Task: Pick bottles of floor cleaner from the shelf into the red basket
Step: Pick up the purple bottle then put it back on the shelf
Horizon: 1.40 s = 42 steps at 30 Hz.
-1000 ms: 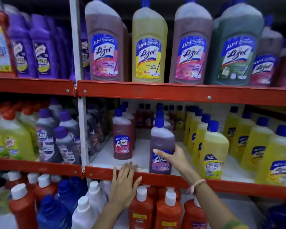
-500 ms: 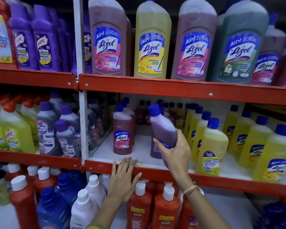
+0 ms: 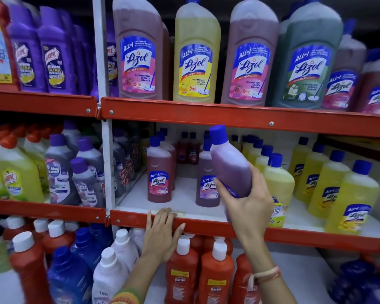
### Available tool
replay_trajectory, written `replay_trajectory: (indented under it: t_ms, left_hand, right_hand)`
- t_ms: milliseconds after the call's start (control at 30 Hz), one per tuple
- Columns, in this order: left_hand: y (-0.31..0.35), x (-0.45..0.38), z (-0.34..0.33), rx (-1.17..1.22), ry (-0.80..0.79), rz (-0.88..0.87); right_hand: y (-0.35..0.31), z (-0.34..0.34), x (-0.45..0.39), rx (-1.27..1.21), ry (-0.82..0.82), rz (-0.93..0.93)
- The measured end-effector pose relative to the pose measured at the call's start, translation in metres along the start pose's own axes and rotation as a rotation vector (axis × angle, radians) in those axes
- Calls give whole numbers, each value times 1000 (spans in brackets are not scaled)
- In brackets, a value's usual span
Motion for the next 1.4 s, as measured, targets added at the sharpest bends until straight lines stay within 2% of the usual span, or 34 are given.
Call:
replay_trajectory:
  t_ms: [233,333,467,567,700,933,1100,1400]
  left_hand:
    - [-1,0,0,-27,-17,17]
    - [-2,0,0,-29,-12,16]
    - [-2,0,0,-36,-2,1]
    - [-2,0,1,-44,-18,-2]
    - [-1,0,0,-36,-35,5]
    - [-3,1,-2,-33,-45,-13]
    - [-4,1,-3,-38,-31,-28]
    - [-3,1,-4,-30,-20,-28]
  right_hand:
    - [28,-15,-21,-1013,-600,-664]
    - [35,-26,-25,-1182,-771,-718]
    - [41,-30,-23,-1333,-933,-637]
    - [38,-29,-20,-1325,-1040,-515]
    - [40,-34,-31,-1265,-1033,-528]
    - [49,-56,-58,-798,-947,-465]
    - [68,-81,-52,-666,-876,-581]
    - [91,-98,-33,-592,-872,-727]
Point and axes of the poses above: each hand's wrist, its own x-axis away from the middle knuckle, its own z-axis out of the back of the hand, y = z × x, the point moved 2 cm from there along -x, towards the middle knuckle, and after that the axes turned 8 degrees about -z, right-handed, at the moved point
